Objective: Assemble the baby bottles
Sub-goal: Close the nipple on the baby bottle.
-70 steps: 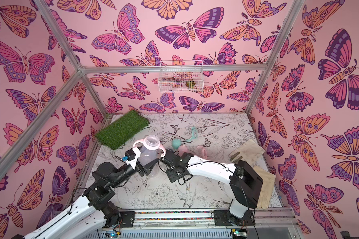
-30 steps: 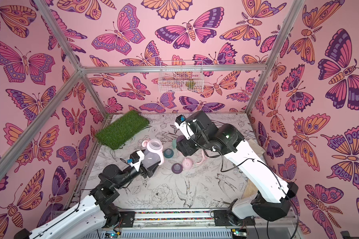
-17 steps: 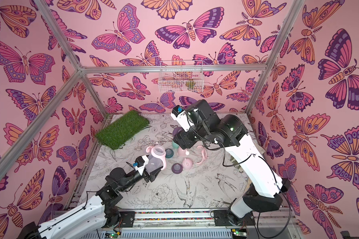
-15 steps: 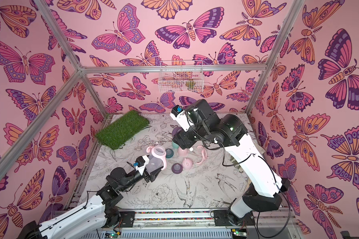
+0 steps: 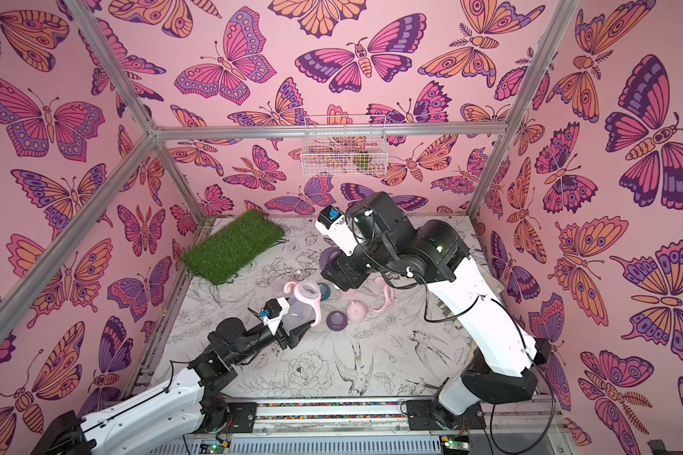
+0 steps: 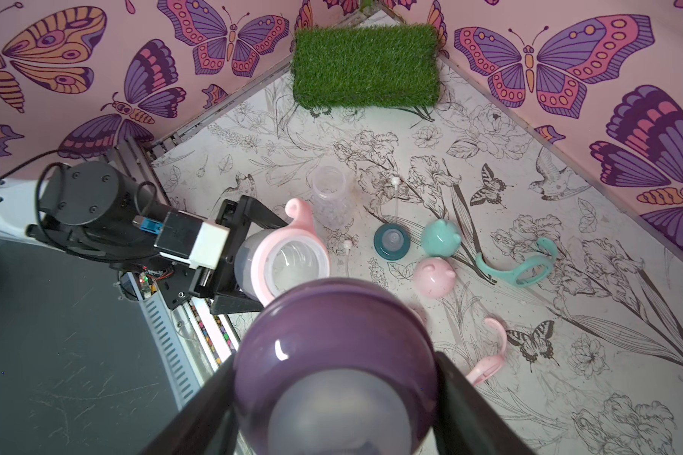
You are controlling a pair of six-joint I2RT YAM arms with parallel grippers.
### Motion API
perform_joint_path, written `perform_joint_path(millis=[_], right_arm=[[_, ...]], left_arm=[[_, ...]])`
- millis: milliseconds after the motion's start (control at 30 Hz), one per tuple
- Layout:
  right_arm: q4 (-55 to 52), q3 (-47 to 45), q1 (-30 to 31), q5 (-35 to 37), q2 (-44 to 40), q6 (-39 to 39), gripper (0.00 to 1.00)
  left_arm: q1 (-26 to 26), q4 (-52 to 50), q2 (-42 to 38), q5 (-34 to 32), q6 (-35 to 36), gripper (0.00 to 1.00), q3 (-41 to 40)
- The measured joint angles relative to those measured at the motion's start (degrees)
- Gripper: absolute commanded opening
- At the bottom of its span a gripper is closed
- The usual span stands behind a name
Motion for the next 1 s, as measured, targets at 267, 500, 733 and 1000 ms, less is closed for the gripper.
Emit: perform_joint_path(millis=[267,500,733,1000], right_arm=[[0.11,0.81,1.92,-0.83,0.0,-0.39,0.42],[0.11,0.81,1.95,-0.96,0.0,-0.87,0.42],[0.13,1.07,2.14,-0.96,0.02,-1.03,0.42],[0.17,1.31,2.19,-1.84,0.02,-1.03,0.42]], left_arm=[[-0.9,-0.04,1.38,0.07,0.15,0.0,0.0],[-2.25,-0.94,0.85,0.07,0.46,0.0,0.0],[-2.69,-1.97,0.37,0.02,1.05,0.0,0.0],[-2.99,-2.1,1.31,0.0,1.57,0.0,0.02]])
